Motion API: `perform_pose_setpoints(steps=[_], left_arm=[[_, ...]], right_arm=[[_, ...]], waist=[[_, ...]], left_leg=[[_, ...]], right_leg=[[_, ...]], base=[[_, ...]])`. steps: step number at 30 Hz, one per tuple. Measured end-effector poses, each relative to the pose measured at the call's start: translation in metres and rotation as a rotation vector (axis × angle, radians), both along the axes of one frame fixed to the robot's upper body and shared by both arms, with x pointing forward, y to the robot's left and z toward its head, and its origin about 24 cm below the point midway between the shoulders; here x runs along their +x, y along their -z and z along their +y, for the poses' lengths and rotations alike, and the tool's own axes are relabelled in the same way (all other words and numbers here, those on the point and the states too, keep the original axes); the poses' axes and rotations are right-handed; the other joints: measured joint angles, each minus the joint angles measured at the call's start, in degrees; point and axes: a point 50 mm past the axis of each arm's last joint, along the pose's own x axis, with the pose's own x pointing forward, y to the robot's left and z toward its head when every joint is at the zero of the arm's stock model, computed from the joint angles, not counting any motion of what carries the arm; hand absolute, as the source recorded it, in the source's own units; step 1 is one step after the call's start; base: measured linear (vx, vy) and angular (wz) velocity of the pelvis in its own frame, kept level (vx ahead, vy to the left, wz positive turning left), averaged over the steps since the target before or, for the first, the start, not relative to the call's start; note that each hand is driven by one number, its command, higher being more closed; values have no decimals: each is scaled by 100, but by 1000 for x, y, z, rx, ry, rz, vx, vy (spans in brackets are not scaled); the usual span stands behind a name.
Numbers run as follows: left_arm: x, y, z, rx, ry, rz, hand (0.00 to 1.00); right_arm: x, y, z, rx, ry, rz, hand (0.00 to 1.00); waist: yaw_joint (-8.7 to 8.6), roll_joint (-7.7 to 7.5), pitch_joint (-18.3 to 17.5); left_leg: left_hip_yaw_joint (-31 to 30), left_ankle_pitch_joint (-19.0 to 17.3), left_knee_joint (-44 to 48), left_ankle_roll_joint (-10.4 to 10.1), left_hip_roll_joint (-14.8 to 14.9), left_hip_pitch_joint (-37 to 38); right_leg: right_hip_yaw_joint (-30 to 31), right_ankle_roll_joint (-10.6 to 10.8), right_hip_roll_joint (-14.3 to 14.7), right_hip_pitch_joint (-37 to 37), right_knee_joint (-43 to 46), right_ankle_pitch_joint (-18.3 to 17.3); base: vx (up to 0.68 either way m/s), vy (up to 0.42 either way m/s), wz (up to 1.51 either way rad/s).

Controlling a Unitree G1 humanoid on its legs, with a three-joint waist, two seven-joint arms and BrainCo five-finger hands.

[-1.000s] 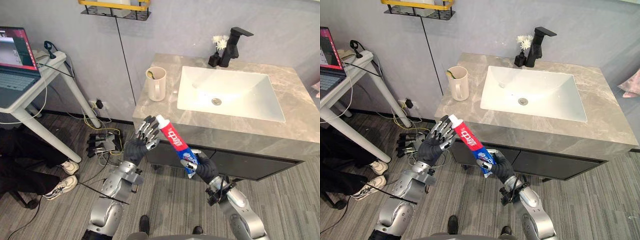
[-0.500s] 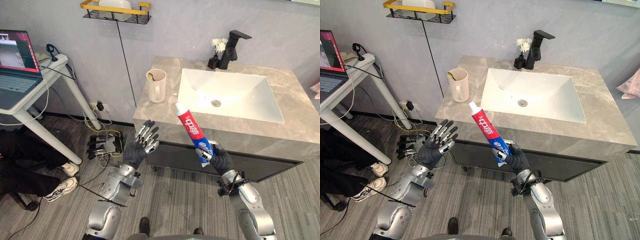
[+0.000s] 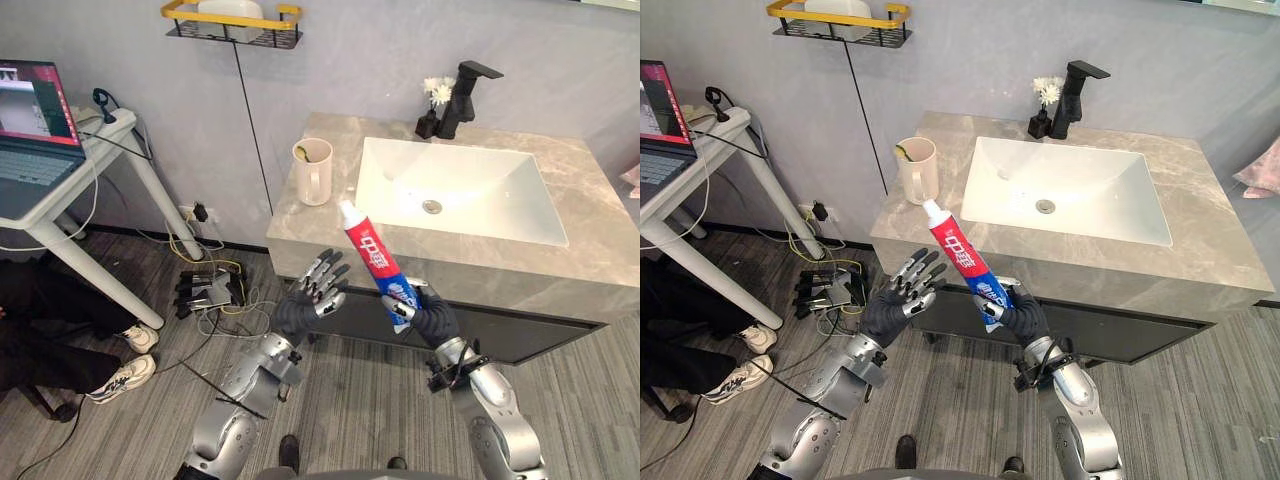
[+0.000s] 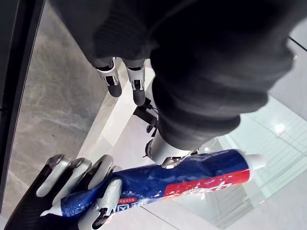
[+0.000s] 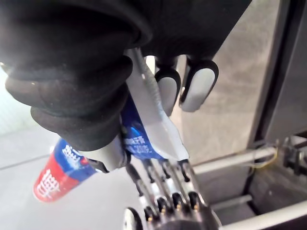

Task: Organize washtable

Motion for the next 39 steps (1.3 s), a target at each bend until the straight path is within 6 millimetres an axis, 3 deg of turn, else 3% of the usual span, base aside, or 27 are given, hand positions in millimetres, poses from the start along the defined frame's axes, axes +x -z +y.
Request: perform_pose_setpoints(steps=[7, 13, 28, 39], left_arm=[[7, -10, -6, 10, 34, -48, 0], [8, -11, -5, 19, 36, -55, 0], [10, -23, -1, 37, 62, -113, 0], [9, -23, -6, -12, 73, -96, 0]], right_arm=[[-2, 5, 9, -2, -65, 14, 100], [-3, 26, 5, -68, -65, 109, 100], [-7, 35, -1, -100, -73, 141, 100], [-9, 35, 10, -61, -120, 149, 100]], waist=[[-5, 6, -59], [-76, -1, -67], [-128, 2, -69], [-125, 2, -69]], left_leg=[[4, 0, 1, 0, 0, 12], [28, 0, -1, 0, 3, 27], [52, -2, -3, -1, 10, 36], [198, -18, -1, -3, 29, 23]], right_leg=[[3, 1, -2, 5, 4, 1], [20, -2, -1, 6, 6, 3], [31, -3, 1, 6, 4, 3], [185, -24, 11, -97, -4, 39]], base=[[0, 0, 0], [0, 0, 0], [0, 0, 0], [-2, 0, -7]])
